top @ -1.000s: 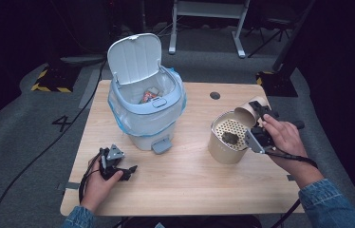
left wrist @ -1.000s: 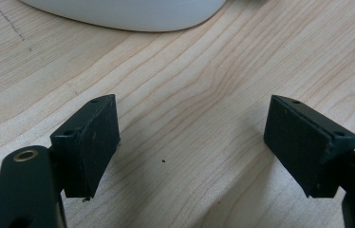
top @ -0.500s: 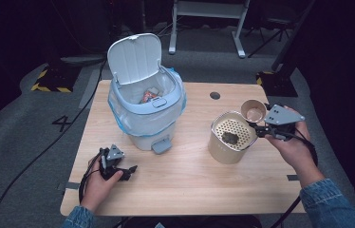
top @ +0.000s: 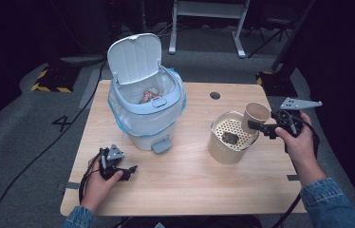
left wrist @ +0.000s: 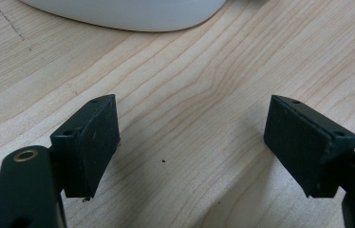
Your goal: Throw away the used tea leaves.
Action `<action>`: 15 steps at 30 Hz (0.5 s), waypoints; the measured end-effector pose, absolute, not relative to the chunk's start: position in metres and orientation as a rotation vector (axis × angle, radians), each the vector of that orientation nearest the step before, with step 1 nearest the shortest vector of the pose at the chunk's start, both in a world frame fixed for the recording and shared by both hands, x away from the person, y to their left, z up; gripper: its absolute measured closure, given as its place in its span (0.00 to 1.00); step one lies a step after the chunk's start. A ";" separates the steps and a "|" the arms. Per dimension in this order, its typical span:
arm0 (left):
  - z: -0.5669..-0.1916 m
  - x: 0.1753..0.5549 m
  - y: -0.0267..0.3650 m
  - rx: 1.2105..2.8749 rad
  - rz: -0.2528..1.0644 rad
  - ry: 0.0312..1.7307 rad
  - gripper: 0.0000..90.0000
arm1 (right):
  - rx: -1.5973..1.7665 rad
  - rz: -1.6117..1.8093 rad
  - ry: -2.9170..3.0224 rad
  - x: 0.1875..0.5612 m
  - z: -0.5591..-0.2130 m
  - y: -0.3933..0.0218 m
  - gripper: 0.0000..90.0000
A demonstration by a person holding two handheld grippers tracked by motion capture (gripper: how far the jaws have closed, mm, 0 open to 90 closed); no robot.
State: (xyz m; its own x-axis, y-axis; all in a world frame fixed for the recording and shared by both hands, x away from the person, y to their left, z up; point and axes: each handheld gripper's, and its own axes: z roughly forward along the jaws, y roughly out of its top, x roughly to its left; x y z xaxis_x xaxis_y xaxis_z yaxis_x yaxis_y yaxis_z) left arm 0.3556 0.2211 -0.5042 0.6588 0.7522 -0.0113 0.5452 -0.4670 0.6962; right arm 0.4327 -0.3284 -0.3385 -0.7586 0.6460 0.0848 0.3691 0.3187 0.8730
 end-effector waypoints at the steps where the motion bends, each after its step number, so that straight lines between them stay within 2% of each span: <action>1: -0.504 0.356 0.221 2.190 0.390 0.999 0.22 | 0.913 1.419 2.314 0.433 -0.338 -0.328 0.36; 15: -0.504 0.355 0.221 2.190 0.390 1.003 0.22 | 0.831 1.377 2.334 0.435 -0.334 -0.324 0.35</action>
State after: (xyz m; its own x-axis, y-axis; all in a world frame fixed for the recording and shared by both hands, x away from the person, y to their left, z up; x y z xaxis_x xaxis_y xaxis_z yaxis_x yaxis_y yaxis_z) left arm 0.3553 0.2211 -0.5041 0.6571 0.7537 -0.0125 0.5474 -0.4656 0.6954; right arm 0.4354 -0.3242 -0.3336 -0.7851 0.6186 0.0290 0.3246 0.3712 0.8700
